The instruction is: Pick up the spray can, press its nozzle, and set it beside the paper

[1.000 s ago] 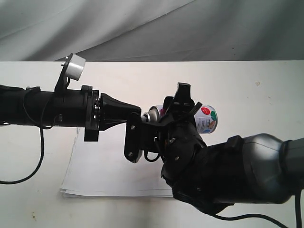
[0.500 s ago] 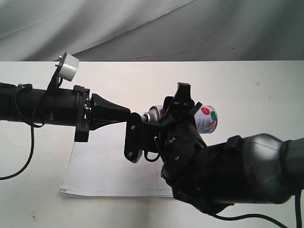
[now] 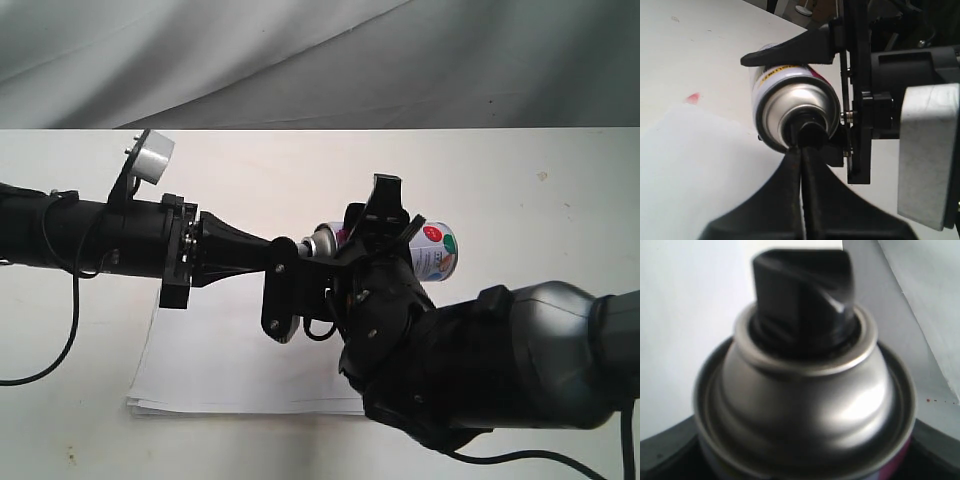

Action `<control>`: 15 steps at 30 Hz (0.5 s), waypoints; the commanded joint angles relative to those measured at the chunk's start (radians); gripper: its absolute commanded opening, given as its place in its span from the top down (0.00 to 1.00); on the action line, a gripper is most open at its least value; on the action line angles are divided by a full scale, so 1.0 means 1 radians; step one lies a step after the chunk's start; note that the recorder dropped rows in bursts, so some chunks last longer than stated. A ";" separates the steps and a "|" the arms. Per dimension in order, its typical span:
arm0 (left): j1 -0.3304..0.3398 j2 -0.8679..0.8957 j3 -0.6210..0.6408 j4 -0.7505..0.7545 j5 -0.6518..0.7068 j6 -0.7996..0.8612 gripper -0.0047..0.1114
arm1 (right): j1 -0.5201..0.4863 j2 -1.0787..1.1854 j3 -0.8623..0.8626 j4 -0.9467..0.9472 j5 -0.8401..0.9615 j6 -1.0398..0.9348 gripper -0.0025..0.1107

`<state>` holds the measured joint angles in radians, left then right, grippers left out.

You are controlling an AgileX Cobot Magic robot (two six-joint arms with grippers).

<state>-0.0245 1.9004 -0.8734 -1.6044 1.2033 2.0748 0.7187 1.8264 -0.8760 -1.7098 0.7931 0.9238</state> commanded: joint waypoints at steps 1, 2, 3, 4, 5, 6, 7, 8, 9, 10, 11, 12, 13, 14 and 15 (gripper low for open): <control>0.002 0.003 -0.005 -0.023 0.018 0.007 0.96 | 0.001 -0.008 -0.011 -0.035 0.035 0.002 0.98; 0.002 0.003 -0.005 -0.025 0.018 0.007 0.96 | 0.001 -0.008 -0.011 -0.035 0.035 0.002 0.98; 0.002 0.003 -0.005 -0.027 0.018 0.007 0.96 | 0.001 -0.008 -0.011 -0.035 0.035 0.002 0.98; 0.002 0.003 -0.005 -0.027 0.018 0.007 0.96 | 0.001 -0.008 -0.011 -0.035 0.035 0.002 0.98; 0.002 0.003 -0.005 -0.027 0.018 0.007 0.96 | 0.001 -0.008 -0.011 -0.035 0.035 0.002 0.98; 0.002 0.003 -0.005 -0.029 0.018 0.007 0.96 | 0.001 -0.008 -0.011 -0.035 0.035 0.002 0.98; 0.002 0.006 -0.005 -0.036 0.018 0.008 0.96 | 0.001 -0.008 -0.011 -0.035 0.035 0.002 0.98; -0.004 0.007 -0.005 -0.038 0.018 0.008 0.96 | 0.001 -0.008 -0.011 -0.035 0.035 0.002 0.98; -0.011 0.007 -0.005 -0.042 0.018 0.008 0.96 | 0.001 -0.008 -0.011 -0.035 0.035 0.002 0.98; -0.024 0.010 -0.005 -0.042 0.018 0.008 0.96 | 0.001 -0.008 -0.011 -0.035 0.035 0.002 0.98; -0.035 0.010 -0.005 -0.047 0.018 0.008 0.96 | 0.001 -0.008 -0.011 -0.035 0.033 0.002 0.98; -0.052 0.010 -0.005 -0.057 0.018 0.011 0.96 | 0.001 -0.008 -0.011 -0.035 0.030 0.002 0.98; -0.069 0.010 -0.005 -0.078 0.002 0.011 0.96 | 0.001 -0.008 -0.011 -0.035 0.024 0.002 0.98; -0.081 0.010 -0.005 -0.101 -0.014 0.011 0.96 | 0.001 -0.008 -0.011 -0.035 0.019 0.002 0.98; -0.096 0.010 -0.005 -0.126 -0.033 0.018 0.96 | 0.001 -0.008 -0.011 -0.035 0.011 0.002 0.98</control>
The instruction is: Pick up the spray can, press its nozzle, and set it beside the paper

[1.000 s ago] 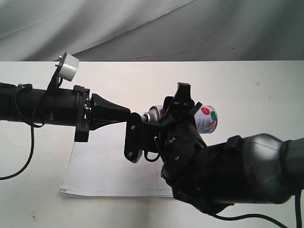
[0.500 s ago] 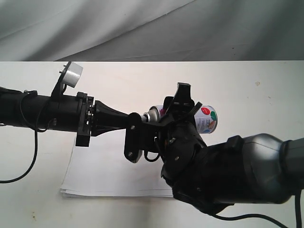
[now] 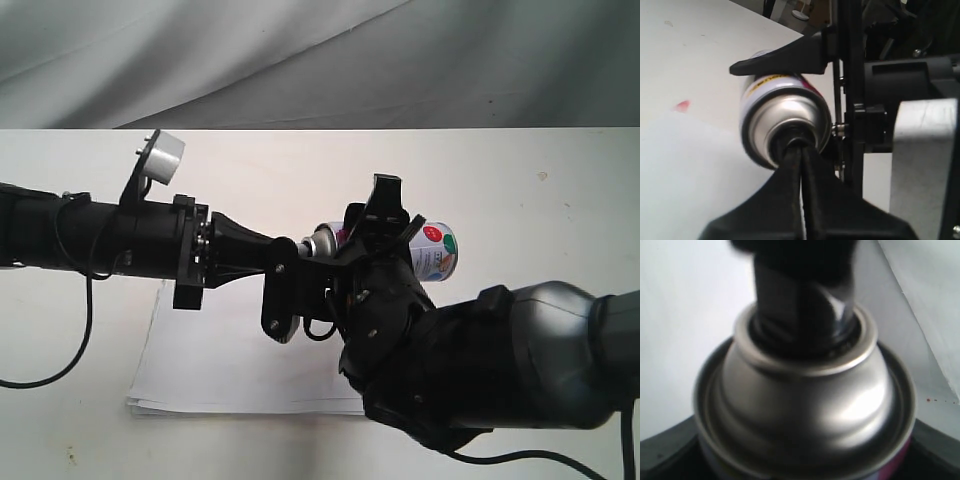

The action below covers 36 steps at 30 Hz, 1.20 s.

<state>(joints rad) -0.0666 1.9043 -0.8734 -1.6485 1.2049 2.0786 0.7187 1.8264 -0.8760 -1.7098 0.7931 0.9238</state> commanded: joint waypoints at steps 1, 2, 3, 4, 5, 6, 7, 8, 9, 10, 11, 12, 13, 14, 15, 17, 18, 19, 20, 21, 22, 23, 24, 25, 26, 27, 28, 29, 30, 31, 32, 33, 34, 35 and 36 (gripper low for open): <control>-0.066 0.006 -0.005 -0.096 -0.050 0.014 0.96 | 0.003 -0.008 -0.011 -0.035 0.007 0.002 0.98; -0.073 0.006 -0.005 -0.096 -0.058 0.014 0.96 | 0.006 -0.008 -0.011 -0.035 0.005 0.002 0.98; -0.078 0.006 -0.005 -0.096 -0.072 0.014 0.96 | 0.010 -0.008 -0.011 -0.035 0.005 0.002 0.98; -0.078 0.006 -0.005 -0.096 -0.084 0.014 0.96 | 0.016 -0.008 -0.011 -0.035 0.005 0.002 0.98; -0.078 0.006 -0.005 -0.096 -0.086 0.014 0.96 | 0.021 -0.008 -0.011 -0.035 0.005 0.002 0.98; -0.078 0.008 -0.005 -0.096 -0.088 0.014 0.96 | 0.032 -0.008 -0.011 -0.035 0.002 0.002 0.98; -0.078 0.008 -0.005 -0.096 -0.088 0.014 0.96 | 0.040 -0.008 -0.011 -0.035 0.000 0.002 0.98; -0.078 0.008 -0.005 -0.096 -0.082 0.014 0.96 | 0.040 -0.008 -0.011 -0.035 -0.003 0.002 0.98; -0.080 0.008 -0.005 -0.096 -0.078 0.014 0.96 | 0.040 -0.008 -0.011 -0.035 -0.008 0.002 0.98; -0.082 0.008 -0.005 -0.096 -0.078 0.014 0.96 | 0.040 -0.008 -0.011 -0.035 -0.008 0.002 0.98; -0.082 0.008 -0.005 -0.096 -0.078 0.014 0.96 | 0.040 -0.008 -0.011 -0.035 -0.006 0.002 0.98; -0.085 0.008 -0.005 -0.096 -0.078 0.014 0.96 | 0.040 -0.008 -0.011 -0.035 -0.008 0.002 0.98; -0.085 0.008 -0.005 -0.096 -0.078 0.012 0.96 | 0.040 -0.008 -0.011 -0.035 -0.008 0.002 0.98; -0.085 0.008 -0.005 -0.096 -0.078 0.012 0.96 | 0.040 -0.008 -0.011 -0.035 -0.008 0.002 0.98; -0.085 0.008 -0.005 -0.096 -0.084 0.012 0.96 | 0.040 -0.008 -0.011 -0.035 -0.008 0.002 0.98; -0.085 0.008 -0.005 -0.096 -0.085 0.014 0.96 | 0.040 -0.008 -0.011 -0.035 -0.008 0.002 0.98; -0.085 0.008 -0.005 -0.096 -0.096 0.014 0.96 | 0.040 -0.008 -0.011 -0.035 -0.008 0.002 0.98; -0.085 0.008 -0.005 -0.096 -0.111 0.014 0.96 | 0.040 -0.008 -0.011 -0.035 -0.008 0.002 0.98; -0.085 0.008 -0.005 -0.096 -0.125 0.014 0.96 | 0.040 -0.008 -0.011 -0.035 -0.008 0.002 0.98; -0.085 0.008 -0.005 -0.096 -0.131 0.014 0.96 | 0.040 -0.008 -0.011 -0.035 -0.008 0.002 0.98; -0.085 0.008 -0.005 -0.096 -0.131 0.014 0.96 | 0.040 -0.008 -0.011 -0.035 -0.008 0.000 0.98; -0.085 0.008 -0.005 -0.096 -0.131 0.014 0.96 | 0.040 -0.008 -0.011 -0.035 -0.008 0.000 0.98; -0.085 0.008 -0.005 -0.096 -0.131 0.014 0.96 | 0.040 -0.008 -0.011 -0.035 -0.008 0.000 0.98; -0.085 0.008 -0.005 -0.096 -0.135 0.014 0.96 | 0.040 -0.008 -0.011 -0.035 -0.008 0.000 0.98; -0.085 0.008 -0.005 -0.096 -0.137 0.014 0.96 | 0.040 -0.008 -0.011 -0.035 -0.008 0.000 0.98; -0.085 0.008 -0.005 -0.096 -0.143 0.014 0.96 | 0.040 -0.008 -0.011 -0.035 -0.008 0.000 0.98; -0.085 0.008 -0.005 -0.096 -0.145 0.014 0.96 | 0.040 -0.008 -0.011 -0.035 -0.008 0.000 0.98; -0.085 0.008 -0.005 -0.096 -0.148 0.014 0.96 | 0.040 -0.008 -0.011 -0.035 -0.008 0.000 0.98; -0.085 0.008 -0.005 -0.096 -0.152 0.014 0.96 | 0.040 -0.008 -0.011 -0.035 -0.008 0.000 0.98; -0.085 0.008 -0.005 -0.096 -0.152 0.014 0.96 | 0.040 -0.008 -0.011 -0.035 -0.008 0.000 0.98; -0.085 0.008 -0.005 -0.096 -0.152 0.014 0.96 | 0.040 -0.008 -0.011 -0.035 -0.008 0.000 0.98; -0.085 0.008 -0.005 -0.096 -0.152 0.014 0.96 | 0.040 -0.008 -0.011 -0.035 -0.008 0.000 0.98; -0.085 0.008 -0.005 -0.096 -0.152 0.014 0.96 | 0.040 -0.008 -0.011 -0.035 -0.008 0.000 0.98; -0.085 0.008 -0.005 -0.096 -0.153 0.014 0.96 | 0.040 -0.008 -0.011 -0.035 -0.008 0.000 0.98; -0.085 0.008 -0.005 -0.096 -0.153 0.014 0.96 | 0.040 -0.008 -0.011 -0.035 -0.008 0.000 0.98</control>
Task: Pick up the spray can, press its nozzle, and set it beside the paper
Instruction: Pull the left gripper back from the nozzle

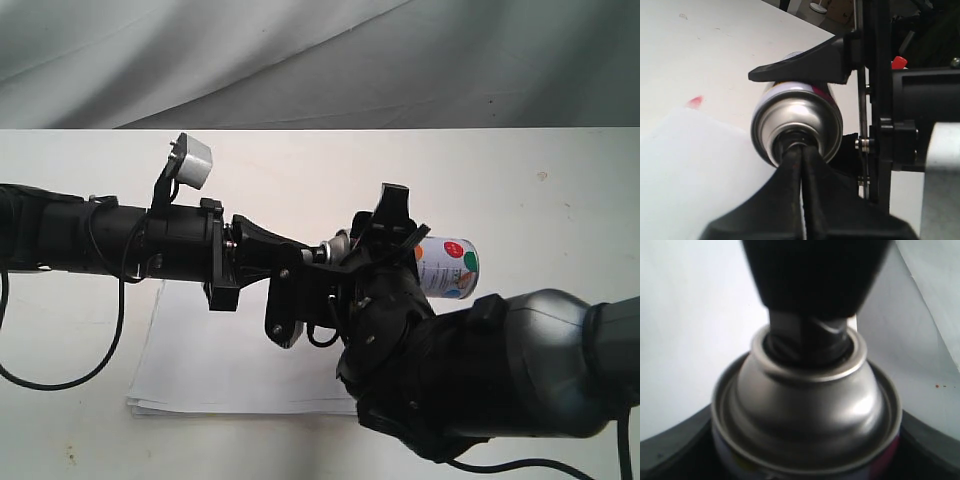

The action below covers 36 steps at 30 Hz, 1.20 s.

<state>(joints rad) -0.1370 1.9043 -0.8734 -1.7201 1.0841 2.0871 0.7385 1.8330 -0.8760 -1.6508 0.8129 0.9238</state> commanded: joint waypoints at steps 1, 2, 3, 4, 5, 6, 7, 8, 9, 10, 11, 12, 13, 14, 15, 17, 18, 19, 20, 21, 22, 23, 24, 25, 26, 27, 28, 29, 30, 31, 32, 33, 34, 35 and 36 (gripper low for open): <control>-0.014 0.008 -0.005 -0.024 -0.037 0.006 0.96 | 0.020 -0.015 -0.011 -0.094 -0.028 0.000 0.98; -0.014 0.008 -0.005 -0.024 -0.039 0.006 0.96 | 0.020 -0.015 -0.011 -0.094 -0.028 0.000 0.98; -0.014 0.008 -0.005 -0.024 -0.039 0.006 0.96 | 0.020 -0.015 -0.011 -0.094 -0.028 0.000 0.98; -0.014 0.008 -0.005 -0.024 -0.039 0.006 0.96 | 0.020 -0.015 -0.011 -0.094 -0.028 0.000 0.98; -0.014 0.008 -0.005 -0.024 -0.039 0.006 0.96 | 0.020 -0.015 -0.011 -0.094 -0.028 0.000 0.98; -0.014 0.008 -0.005 -0.024 -0.039 0.006 0.96 | 0.020 -0.015 -0.011 -0.094 -0.028 0.000 0.98; -0.014 0.008 -0.005 -0.024 -0.039 0.006 0.96 | 0.020 -0.015 -0.011 -0.094 -0.028 0.000 0.98; -0.014 0.008 -0.005 -0.024 -0.039 0.006 0.96 | 0.020 -0.015 -0.011 -0.094 -0.028 0.000 0.98; -0.014 0.008 -0.005 -0.024 -0.041 0.006 0.96 | 0.020 -0.015 -0.011 -0.094 -0.028 0.000 0.98; -0.014 0.008 -0.005 -0.024 -0.044 0.006 0.96 | 0.020 -0.015 -0.011 -0.094 -0.028 0.000 0.98; -0.014 0.008 -0.008 -0.024 -0.050 0.006 0.96 | 0.020 -0.015 -0.011 -0.094 -0.028 0.000 0.98; -0.012 0.008 -0.014 -0.024 -0.056 0.006 0.96 | 0.020 -0.015 -0.011 -0.094 -0.028 0.000 0.98; -0.007 0.006 -0.023 -0.018 -0.062 0.006 0.96 | 0.020 -0.015 -0.011 -0.094 -0.028 0.000 0.98; 0.007 -0.003 -0.034 0.019 -0.058 -0.002 0.96 | 0.020 -0.015 -0.011 -0.094 -0.028 0.000 0.98; 0.020 -0.012 -0.039 0.040 -0.053 -0.021 0.96 | 0.020 -0.015 -0.011 -0.094 -0.028 0.000 0.98; 0.062 -0.048 -0.039 0.088 -0.027 -0.055 0.96 | 0.020 -0.015 -0.011 -0.094 -0.028 0.000 0.98; 0.081 -0.064 -0.037 0.109 -0.015 -0.074 0.96 | 0.020 -0.015 -0.011 -0.094 -0.028 0.000 0.98; 0.103 -0.083 -0.037 0.136 -0.009 -0.099 0.96 | 0.020 -0.015 -0.011 -0.094 -0.028 0.000 0.98; 0.120 -0.100 -0.037 0.161 -0.008 -0.125 0.96 | 0.020 -0.015 -0.011 -0.094 -0.028 0.000 0.98; 0.135 -0.111 -0.037 0.185 -0.008 -0.138 0.96 | 0.020 -0.015 -0.011 -0.094 -0.028 0.000 0.98; 0.144 -0.123 -0.032 0.194 -0.008 -0.142 0.96 | 0.020 -0.015 -0.011 -0.094 -0.028 0.000 0.98; 0.151 -0.131 -0.025 0.198 -0.008 -0.142 0.96 | 0.020 -0.015 -0.011 -0.094 -0.028 0.000 0.98; 0.155 -0.136 -0.021 0.198 -0.011 -0.142 0.96 | 0.020 -0.015 -0.011 -0.094 -0.028 0.000 0.98; 0.157 -0.137 -0.013 0.194 -0.011 -0.142 0.96 | 0.020 -0.015 -0.011 -0.094 -0.028 0.000 0.98; 0.157 -0.137 -0.009 0.192 -0.008 -0.142 0.96 | 0.020 -0.015 -0.011 -0.094 -0.028 0.000 0.98; 0.157 -0.137 -0.001 0.192 -0.011 -0.142 0.96 | 0.020 -0.015 -0.011 -0.094 -0.028 0.000 0.98; 0.157 -0.137 0.004 0.192 -0.017 -0.140 0.96 | 0.020 -0.015 -0.011 -0.094 -0.028 0.000 0.98; 0.157 -0.137 0.010 0.190 -0.017 -0.135 0.96 | 0.020 -0.015 -0.011 -0.094 -0.028 0.000 0.98; 0.157 -0.137 0.012 0.190 -0.017 -0.133 0.96 | 0.020 -0.015 -0.011 -0.094 -0.028 0.000 0.98; 0.157 -0.137 0.015 0.190 -0.017 -0.129 0.96 | 0.020 -0.015 -0.011 -0.094 -0.028 0.000 0.98; 0.157 -0.137 0.018 0.184 -0.015 -0.124 0.96 | 0.020 -0.015 -0.011 -0.094 -0.028 0.000 0.98; 0.157 -0.137 0.018 0.184 -0.015 -0.122 0.96 | 0.020 -0.015 -0.011 -0.094 -0.028 0.000 0.98; 0.157 -0.137 0.018 0.184 -0.015 -0.122 0.96 | 0.020 -0.015 -0.011 -0.094 -0.028 0.000 0.98; 0.157 -0.137 0.018 0.184 -0.015 -0.122 0.96 | 0.020 -0.015 -0.011 -0.094 -0.028 0.000 0.98; 0.157 -0.137 0.018 0.182 -0.013 -0.122 0.96 | 0.020 -0.015 -0.011 -0.094 -0.028 0.000 0.98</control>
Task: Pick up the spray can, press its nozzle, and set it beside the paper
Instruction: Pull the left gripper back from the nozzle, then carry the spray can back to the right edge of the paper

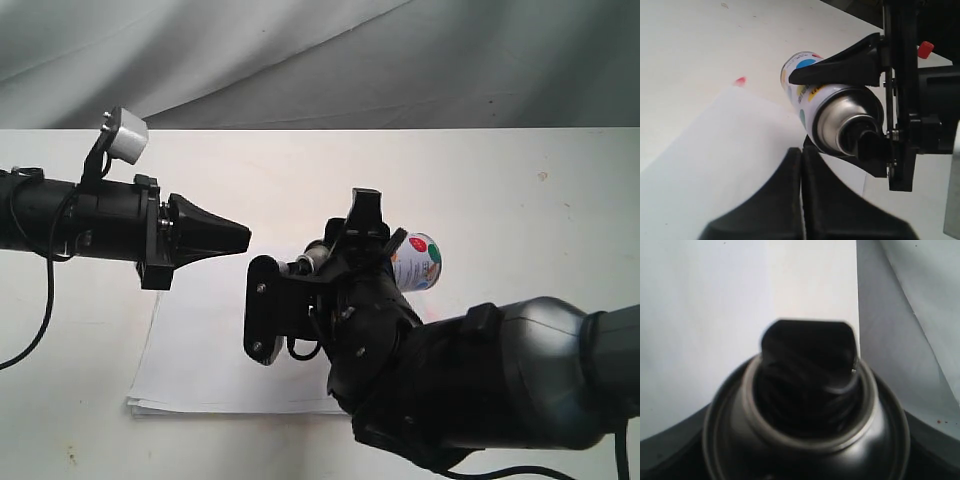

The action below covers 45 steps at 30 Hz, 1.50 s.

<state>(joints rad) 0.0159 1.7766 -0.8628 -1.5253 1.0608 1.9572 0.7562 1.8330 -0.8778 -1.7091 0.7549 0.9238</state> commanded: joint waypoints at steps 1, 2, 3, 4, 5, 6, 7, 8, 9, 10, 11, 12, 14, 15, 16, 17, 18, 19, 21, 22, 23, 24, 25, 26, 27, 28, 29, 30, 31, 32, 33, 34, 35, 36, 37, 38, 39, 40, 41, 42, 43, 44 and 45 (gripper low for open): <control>0.004 -0.009 0.008 -0.016 0.014 0.008 0.96 | 0.002 -0.015 -0.009 -0.035 0.034 0.000 0.98; 0.004 -0.009 0.008 -0.018 0.020 0.008 0.96 | 0.002 -0.015 -0.009 -0.035 0.045 0.000 0.98; 0.004 -0.009 0.008 -0.027 0.027 0.006 0.96 | 0.002 -0.017 -0.009 -0.035 0.056 0.000 0.98; 0.004 -0.009 0.008 -0.038 0.037 0.006 0.96 | 0.002 -0.023 -0.009 -0.035 0.065 0.008 0.98; 0.004 -0.009 0.008 -0.050 0.046 0.002 0.96 | 0.002 -0.040 -0.009 -0.035 0.072 0.019 0.98; 0.004 -0.009 0.008 -0.063 0.051 0.001 0.96 | 0.002 -0.055 -0.009 -0.035 0.072 0.036 0.98; 0.004 -0.009 0.008 -0.068 0.060 0.001 0.96 | 0.002 -0.073 -0.009 -0.035 0.065 0.059 0.98; 0.004 -0.009 0.008 -0.077 0.067 0.001 0.96 | 0.000 -0.105 -0.009 -0.022 0.058 0.106 0.98; 0.004 -0.009 0.008 -0.085 0.072 0.001 0.96 | -0.001 -0.129 -0.009 -0.005 0.047 0.146 0.98; 0.004 -0.009 0.008 -0.088 0.077 0.001 0.96 | -0.004 -0.155 -0.009 0.012 0.030 0.181 0.98; 0.004 -0.009 0.008 -0.091 0.085 0.001 0.96 | -0.016 -0.195 -0.009 0.040 -0.013 0.216 0.98; 0.004 -0.009 0.008 -0.092 0.091 0.000 0.96 | -0.026 -0.222 -0.009 0.059 -0.046 0.235 0.98; 0.004 -0.009 0.008 -0.093 0.109 -0.010 0.96 | -0.060 -0.287 -0.009 0.105 -0.122 0.283 0.98; 0.004 -0.009 0.008 -0.093 0.119 -0.015 0.96 | -0.080 -0.317 -0.009 0.130 -0.141 0.302 0.98; 0.004 -0.009 0.008 -0.093 0.125 -0.018 0.96 | -0.098 -0.340 -0.009 0.151 -0.162 0.316 0.98; 0.004 -0.009 0.008 -0.093 0.138 -0.021 0.96 | -0.126 -0.371 -0.009 0.188 -0.180 0.328 0.98; 0.004 -0.009 0.008 -0.093 0.152 -0.021 0.96 | -0.146 -0.391 -0.009 0.211 -0.201 0.338 0.98; 0.004 -0.009 0.008 -0.093 0.160 -0.025 0.96 | -0.173 -0.415 -0.009 0.248 -0.225 0.341 0.98; 0.004 -0.022 0.008 -0.093 0.160 -0.040 0.96 | -0.225 -0.453 -0.009 0.324 -0.284 0.341 0.98; 0.004 -0.034 0.008 -0.087 0.160 -0.047 0.96 | -0.253 -0.471 -0.009 0.369 -0.320 0.341 0.98; 0.004 -0.046 0.008 -0.082 0.160 -0.048 0.96 | -0.281 -0.485 -0.009 0.411 -0.359 0.341 0.98; 0.004 -0.062 0.008 -0.079 0.160 -0.053 0.96 | -0.308 -0.496 -0.009 0.441 -0.389 0.341 0.98; 0.004 -0.082 0.008 -0.079 0.160 -0.061 0.96 | -0.332 -0.503 -0.009 0.470 -0.426 0.341 0.98; 0.004 -0.100 0.008 -0.079 0.160 -0.070 0.96 | -0.354 -0.505 -0.009 0.492 -0.457 0.341 0.98; 0.004 -0.122 0.008 -0.079 0.160 -0.079 0.96 | -0.370 -0.505 -0.009 0.505 -0.477 0.341 0.98; 0.004 -0.146 0.008 -0.075 0.160 -0.087 0.96 | -0.388 -0.502 -0.007 0.505 -0.496 0.341 0.98; 0.004 -0.173 0.008 -0.070 0.159 -0.101 0.96 | -0.402 -0.502 -0.004 0.505 -0.514 0.341 0.98; 0.004 -0.200 0.008 -0.059 0.142 -0.124 0.96 | -0.414 -0.501 0.004 0.505 -0.535 0.341 0.98; 0.004 -0.228 0.008 -0.048 0.126 -0.136 0.96 | -0.424 -0.501 0.011 0.505 -0.555 0.341 0.98; 0.004 -0.251 0.008 -0.032 0.104 -0.152 0.96 | -0.437 -0.501 0.022 0.505 -0.576 0.341 0.98; 0.004 -0.285 0.008 -0.005 0.083 -0.173 0.96 | -0.449 -0.501 0.035 0.505 -0.596 0.341 0.98; 0.004 -0.306 0.010 0.015 0.070 -0.178 0.96 | -0.459 -0.501 0.051 0.505 -0.610 0.341 0.98; 0.004 -0.325 0.014 0.038 0.063 -0.178 0.96 | -0.469 -0.501 0.069 0.505 -0.622 0.341 0.98; 0.004 -0.351 0.021 0.050 0.061 -0.188 0.96 | -0.481 -0.501 0.087 0.505 -0.627 0.341 0.98; 0.005 -0.367 0.033 0.052 0.061 -0.205 0.96 | -0.493 -0.501 0.103 0.505 -0.632 0.341 0.98; 0.009 -0.385 0.044 0.052 0.061 -0.215 0.96 | -0.505 -0.501 0.123 0.505 -0.642 0.341 0.98; 0.009 -0.403 0.068 0.052 0.059 -0.225 0.96 | -0.518 -0.501 0.142 0.505 -0.660 0.344 0.98; 0.009 -0.420 0.086 0.052 0.056 -0.231 0.96 | -0.528 -0.501 0.157 0.505 -0.681 0.344 0.98; 0.009 -0.434 0.105 0.049 0.056 -0.231 0.96 | -0.539 -0.501 0.172 0.505 -0.696 0.344 0.98; 0.009 -0.455 0.136 0.047 0.056 -0.231 0.96 | -0.551 -0.501 0.184 0.505 -0.705 0.342 0.98; 0.009 -0.470 0.157 0.047 0.056 -0.231 0.96 | -0.562 -0.501 0.190 0.501 -0.707 0.340 0.98; 0.009 -0.489 0.184 0.047 0.056 -0.234 0.96 | -0.574 -0.501 0.194 0.483 -0.710 0.340 0.98; 0.009 -0.510 0.212 0.047 0.056 -0.242 0.96 | -0.586 -0.501 0.194 0.467 -0.710 0.340 0.98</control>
<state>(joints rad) 0.0225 1.3184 -0.7084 -1.4782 1.1170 1.7369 0.1982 1.3414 -0.6842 -1.2086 0.0793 1.2641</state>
